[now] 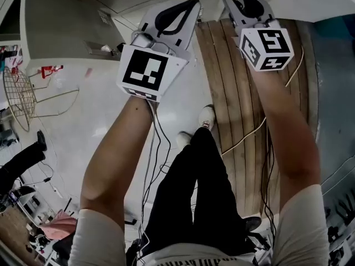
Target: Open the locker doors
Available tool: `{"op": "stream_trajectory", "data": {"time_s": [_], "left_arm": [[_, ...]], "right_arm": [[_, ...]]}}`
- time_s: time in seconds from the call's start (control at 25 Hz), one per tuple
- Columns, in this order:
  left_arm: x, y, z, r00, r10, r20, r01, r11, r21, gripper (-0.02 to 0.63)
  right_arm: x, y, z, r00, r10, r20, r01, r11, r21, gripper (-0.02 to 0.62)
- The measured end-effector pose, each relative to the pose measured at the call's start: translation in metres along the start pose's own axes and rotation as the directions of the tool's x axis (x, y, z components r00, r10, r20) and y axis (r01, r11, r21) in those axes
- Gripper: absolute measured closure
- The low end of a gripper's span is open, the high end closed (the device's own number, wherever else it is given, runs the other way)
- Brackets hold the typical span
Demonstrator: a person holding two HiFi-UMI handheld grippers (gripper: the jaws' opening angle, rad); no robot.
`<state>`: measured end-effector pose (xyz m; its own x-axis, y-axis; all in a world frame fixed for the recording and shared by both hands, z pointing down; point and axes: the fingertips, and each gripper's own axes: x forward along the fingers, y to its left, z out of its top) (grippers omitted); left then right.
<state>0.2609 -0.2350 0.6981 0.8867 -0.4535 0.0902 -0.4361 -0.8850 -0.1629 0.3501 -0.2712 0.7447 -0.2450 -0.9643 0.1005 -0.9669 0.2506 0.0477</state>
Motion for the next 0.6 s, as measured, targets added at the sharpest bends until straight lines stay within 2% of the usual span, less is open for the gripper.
{"op": "stream_trajectory", "data": {"time_s": [0.28,0.44,0.6], "left_arm": [[0.014,-0.041,0.021,0.998,-0.056,-0.003,0.056,0.998,-0.006,0.597],[0.031,-0.056,0.033,0.998,-0.06,-0.029,0.059,0.998,-0.028,0.597],[0.059,-0.077,0.057,0.993,-0.114,-0.011,0.114,0.993,-0.023,0.597]], "right_arm": [[-0.055,-0.022,-0.012,0.998,-0.028,-0.057,0.029,0.999,0.022,0.451],[-0.077,-0.036,-0.015,0.993,-0.036,-0.112,0.038,0.999,0.018,0.448],[-0.097,-0.052,-0.017,0.985,-0.055,-0.166,0.059,0.998,0.021,0.453]]}}
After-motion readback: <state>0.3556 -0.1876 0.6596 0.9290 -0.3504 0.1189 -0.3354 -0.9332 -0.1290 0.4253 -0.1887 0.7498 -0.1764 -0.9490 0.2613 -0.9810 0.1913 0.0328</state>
